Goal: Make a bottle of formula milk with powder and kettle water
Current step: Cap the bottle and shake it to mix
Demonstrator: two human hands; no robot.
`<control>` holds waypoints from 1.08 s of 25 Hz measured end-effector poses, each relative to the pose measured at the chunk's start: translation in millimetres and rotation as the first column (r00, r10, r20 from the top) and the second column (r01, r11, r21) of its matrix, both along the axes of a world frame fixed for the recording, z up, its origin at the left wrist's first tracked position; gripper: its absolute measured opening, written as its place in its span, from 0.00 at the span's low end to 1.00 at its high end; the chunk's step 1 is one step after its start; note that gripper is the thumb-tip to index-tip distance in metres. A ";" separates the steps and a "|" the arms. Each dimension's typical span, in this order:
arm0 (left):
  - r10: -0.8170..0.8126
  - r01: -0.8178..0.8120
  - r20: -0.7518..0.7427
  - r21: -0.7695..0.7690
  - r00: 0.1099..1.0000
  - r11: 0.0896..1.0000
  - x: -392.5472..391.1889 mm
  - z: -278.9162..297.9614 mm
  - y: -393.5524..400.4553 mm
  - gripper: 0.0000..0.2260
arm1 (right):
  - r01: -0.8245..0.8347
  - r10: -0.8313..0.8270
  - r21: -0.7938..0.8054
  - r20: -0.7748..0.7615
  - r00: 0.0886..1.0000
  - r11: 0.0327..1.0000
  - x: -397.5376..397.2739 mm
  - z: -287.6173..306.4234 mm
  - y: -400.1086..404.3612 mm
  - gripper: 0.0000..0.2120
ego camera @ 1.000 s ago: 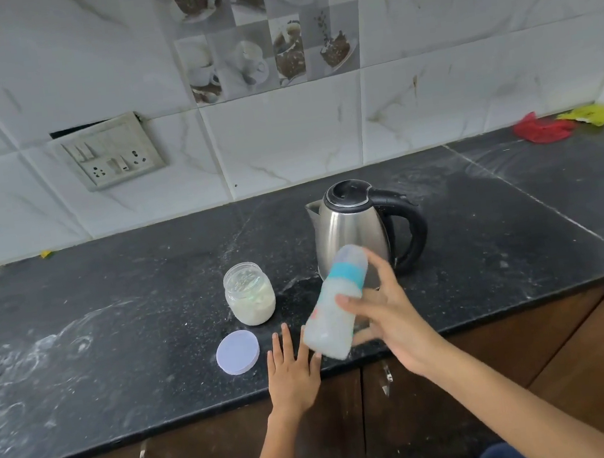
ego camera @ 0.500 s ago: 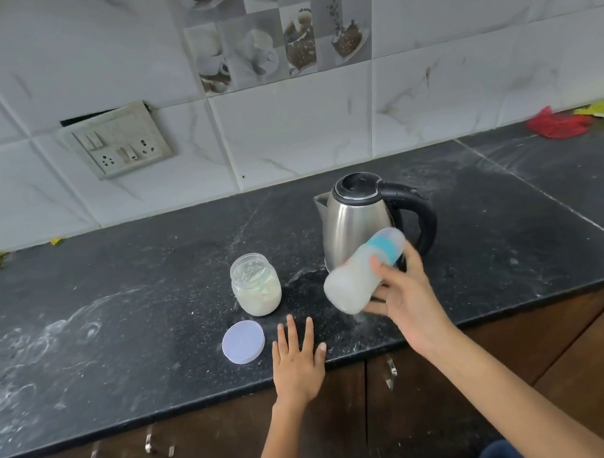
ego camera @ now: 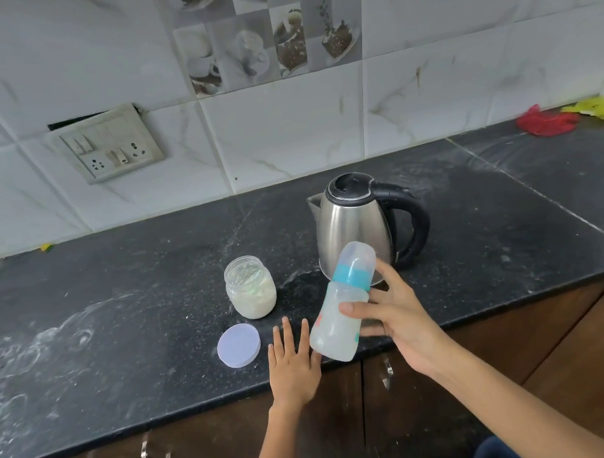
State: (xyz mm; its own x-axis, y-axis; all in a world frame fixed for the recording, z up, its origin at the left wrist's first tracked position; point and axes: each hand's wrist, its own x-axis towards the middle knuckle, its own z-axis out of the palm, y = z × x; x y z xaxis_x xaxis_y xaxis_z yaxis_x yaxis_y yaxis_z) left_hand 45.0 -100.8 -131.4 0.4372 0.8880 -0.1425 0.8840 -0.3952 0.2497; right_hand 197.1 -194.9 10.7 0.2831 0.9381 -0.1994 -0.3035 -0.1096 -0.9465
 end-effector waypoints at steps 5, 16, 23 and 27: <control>0.013 -0.013 0.003 0.003 1.000 1.000 1.2 -0.8 0.5 0.25 | 0.095 -0.120 -0.097 -0.302 0.946 0.991 0.7 5.2 8.6 0.25; 0.011 -0.011 -0.009 0.012 1.000 1.000 0.5 -2.0 0.9 0.25 | -0.022 0.024 -0.062 0.029 0.999 0.998 15.5 19.7 -4.2 0.15; 0.012 -0.012 -0.007 0.016 1.000 1.000 -0.1 -2.6 1.3 0.25 | -0.046 0.036 -0.040 -0.232 0.972 0.998 13.8 19.4 0.9 0.20; 0.013 -0.013 -0.016 0.009 1.000 1.000 0.4 -4.2 1.6 0.27 | -0.121 0.118 -0.018 -0.130 0.984 0.992 18.7 18.6 0.1 0.27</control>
State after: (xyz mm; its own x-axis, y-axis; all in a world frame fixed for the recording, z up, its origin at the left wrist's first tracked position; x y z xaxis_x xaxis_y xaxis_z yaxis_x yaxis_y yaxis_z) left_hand 45.4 -99.1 -135.5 0.4231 0.8950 -0.1415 0.8931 -0.3855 0.2319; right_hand 215.7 -194.9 29.3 0.1397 0.9578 -0.2513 -0.4060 -0.1761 -0.8967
